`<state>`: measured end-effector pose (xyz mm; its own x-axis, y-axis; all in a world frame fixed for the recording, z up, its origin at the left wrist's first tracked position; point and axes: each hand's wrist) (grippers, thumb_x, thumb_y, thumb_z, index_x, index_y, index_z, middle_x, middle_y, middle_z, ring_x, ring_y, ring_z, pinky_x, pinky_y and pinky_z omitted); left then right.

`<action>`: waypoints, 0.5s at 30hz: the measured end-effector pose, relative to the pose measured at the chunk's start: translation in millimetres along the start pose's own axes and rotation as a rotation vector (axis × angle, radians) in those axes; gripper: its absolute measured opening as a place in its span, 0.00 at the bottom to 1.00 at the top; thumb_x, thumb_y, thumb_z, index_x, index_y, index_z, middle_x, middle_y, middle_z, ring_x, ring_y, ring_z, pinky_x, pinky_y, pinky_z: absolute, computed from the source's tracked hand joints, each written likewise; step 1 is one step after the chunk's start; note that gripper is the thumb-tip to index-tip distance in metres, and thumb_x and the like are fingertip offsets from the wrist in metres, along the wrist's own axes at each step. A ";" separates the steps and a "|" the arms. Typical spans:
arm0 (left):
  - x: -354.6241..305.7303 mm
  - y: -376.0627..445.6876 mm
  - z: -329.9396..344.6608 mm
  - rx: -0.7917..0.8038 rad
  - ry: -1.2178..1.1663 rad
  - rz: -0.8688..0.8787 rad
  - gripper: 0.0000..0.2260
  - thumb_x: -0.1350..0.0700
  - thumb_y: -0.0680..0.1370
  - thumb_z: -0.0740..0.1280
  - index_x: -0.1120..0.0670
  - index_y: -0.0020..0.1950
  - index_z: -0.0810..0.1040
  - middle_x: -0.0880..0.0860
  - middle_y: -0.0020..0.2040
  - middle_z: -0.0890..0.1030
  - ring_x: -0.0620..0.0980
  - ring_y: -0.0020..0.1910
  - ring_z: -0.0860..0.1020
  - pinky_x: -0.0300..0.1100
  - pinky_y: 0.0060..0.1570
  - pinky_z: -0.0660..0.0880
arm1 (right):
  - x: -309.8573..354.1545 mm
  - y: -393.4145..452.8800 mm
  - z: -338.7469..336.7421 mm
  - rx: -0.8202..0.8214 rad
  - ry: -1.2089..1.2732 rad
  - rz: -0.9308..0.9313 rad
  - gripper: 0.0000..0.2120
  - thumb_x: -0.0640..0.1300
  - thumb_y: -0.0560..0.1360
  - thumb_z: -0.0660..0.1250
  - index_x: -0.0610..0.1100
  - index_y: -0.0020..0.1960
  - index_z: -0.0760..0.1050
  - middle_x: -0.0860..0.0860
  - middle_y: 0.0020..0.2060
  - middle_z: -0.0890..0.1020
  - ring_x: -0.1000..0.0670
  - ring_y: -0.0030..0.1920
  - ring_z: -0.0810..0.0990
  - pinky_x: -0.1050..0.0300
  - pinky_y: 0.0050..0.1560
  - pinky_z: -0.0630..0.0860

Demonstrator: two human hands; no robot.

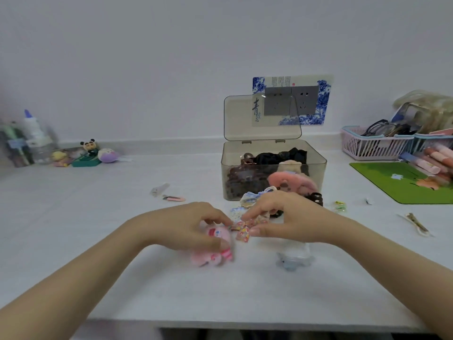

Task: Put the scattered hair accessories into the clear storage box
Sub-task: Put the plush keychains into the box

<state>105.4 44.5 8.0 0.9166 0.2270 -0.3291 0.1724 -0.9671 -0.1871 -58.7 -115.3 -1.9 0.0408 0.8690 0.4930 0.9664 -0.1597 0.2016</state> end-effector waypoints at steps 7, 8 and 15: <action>-2.4 -4.8 13.8 -0.054 -0.149 0.006 0.22 0.45 0.69 0.73 0.36 0.61 0.72 0.39 0.60 0.72 0.39 0.57 0.73 0.33 0.58 0.71 | -10.0 -20.0 -1.7 0.017 -0.039 0.038 0.13 0.57 0.68 0.71 0.62 0.52 0.79 0.62 0.51 0.80 0.66 0.55 0.69 0.73 0.57 0.65; -3.8 -3.8 14.0 -0.065 -0.171 0.008 0.22 0.47 0.68 0.74 0.36 0.59 0.72 0.39 0.59 0.72 0.39 0.57 0.73 0.33 0.58 0.72 | -12.6 -24.4 -4.6 0.032 -0.041 0.040 0.13 0.57 0.68 0.70 0.63 0.53 0.78 0.62 0.53 0.79 0.66 0.56 0.68 0.76 0.56 0.63; -7.8 5.7 20.1 -0.185 -0.237 0.014 0.24 0.50 0.65 0.77 0.37 0.57 0.72 0.44 0.59 0.70 0.42 0.57 0.72 0.33 0.57 0.72 | -32.2 -49.2 -12.2 0.285 -0.103 0.096 0.20 0.57 0.70 0.69 0.68 0.59 0.69 0.66 0.63 0.71 0.65 0.65 0.64 0.70 0.66 0.60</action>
<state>92.0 39.5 -9.1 0.8135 0.2125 -0.5413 0.2427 -0.9700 -0.0161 -110.7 -141.1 -17.4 0.1467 0.9014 0.4073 0.9885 -0.1183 -0.0942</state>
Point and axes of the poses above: each hand's wrist, its own y-axis towards the middle knuckle, its own z-axis out of the palm, x = y × z
